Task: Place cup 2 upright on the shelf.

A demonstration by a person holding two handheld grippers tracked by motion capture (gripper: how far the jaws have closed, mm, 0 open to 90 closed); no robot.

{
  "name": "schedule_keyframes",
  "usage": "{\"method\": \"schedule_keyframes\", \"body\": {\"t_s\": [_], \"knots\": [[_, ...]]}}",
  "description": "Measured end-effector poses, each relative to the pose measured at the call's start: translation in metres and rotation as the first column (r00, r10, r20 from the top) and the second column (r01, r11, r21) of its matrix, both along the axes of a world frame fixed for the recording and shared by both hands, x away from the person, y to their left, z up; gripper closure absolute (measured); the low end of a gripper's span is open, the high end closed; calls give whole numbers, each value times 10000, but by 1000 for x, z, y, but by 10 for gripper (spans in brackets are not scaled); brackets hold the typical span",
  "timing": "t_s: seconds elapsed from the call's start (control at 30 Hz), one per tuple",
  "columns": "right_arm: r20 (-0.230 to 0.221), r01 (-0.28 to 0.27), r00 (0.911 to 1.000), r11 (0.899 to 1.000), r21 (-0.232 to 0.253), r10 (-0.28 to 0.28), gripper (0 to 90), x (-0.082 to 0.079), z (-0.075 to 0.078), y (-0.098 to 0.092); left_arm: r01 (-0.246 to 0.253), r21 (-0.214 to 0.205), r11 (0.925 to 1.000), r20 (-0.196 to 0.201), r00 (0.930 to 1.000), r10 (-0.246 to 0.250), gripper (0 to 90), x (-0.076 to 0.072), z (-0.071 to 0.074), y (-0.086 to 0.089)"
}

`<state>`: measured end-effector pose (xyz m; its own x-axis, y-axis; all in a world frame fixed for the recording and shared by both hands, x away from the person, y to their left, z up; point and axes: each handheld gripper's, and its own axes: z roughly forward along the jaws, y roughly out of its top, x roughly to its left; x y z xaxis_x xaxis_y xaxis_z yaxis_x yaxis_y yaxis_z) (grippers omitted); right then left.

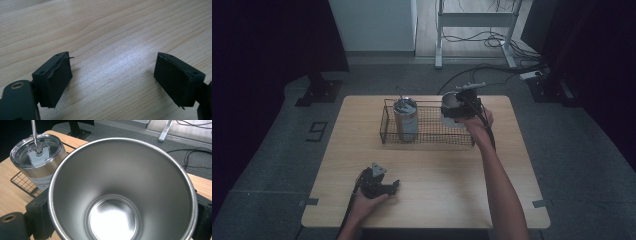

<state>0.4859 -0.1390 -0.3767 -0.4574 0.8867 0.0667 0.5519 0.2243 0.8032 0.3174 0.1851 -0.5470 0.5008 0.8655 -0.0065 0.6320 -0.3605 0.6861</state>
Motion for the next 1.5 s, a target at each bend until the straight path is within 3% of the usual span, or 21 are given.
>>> {"method": "schedule_keyframes", "body": {"t_s": [0.9, 1.5], "knots": [[-236, 97, 9997, 9994, -336, -105, 68, 25, -10, 11, 3, -10, 10000, 8, 10000, -3, 145, 0, 0, 0], [-515, 212, 9984, 9985, -499, -238, 68, 38, -29, 13, -6, -18, 10000, -4, 10000, 6, 145, 0, 0, 0]]}}
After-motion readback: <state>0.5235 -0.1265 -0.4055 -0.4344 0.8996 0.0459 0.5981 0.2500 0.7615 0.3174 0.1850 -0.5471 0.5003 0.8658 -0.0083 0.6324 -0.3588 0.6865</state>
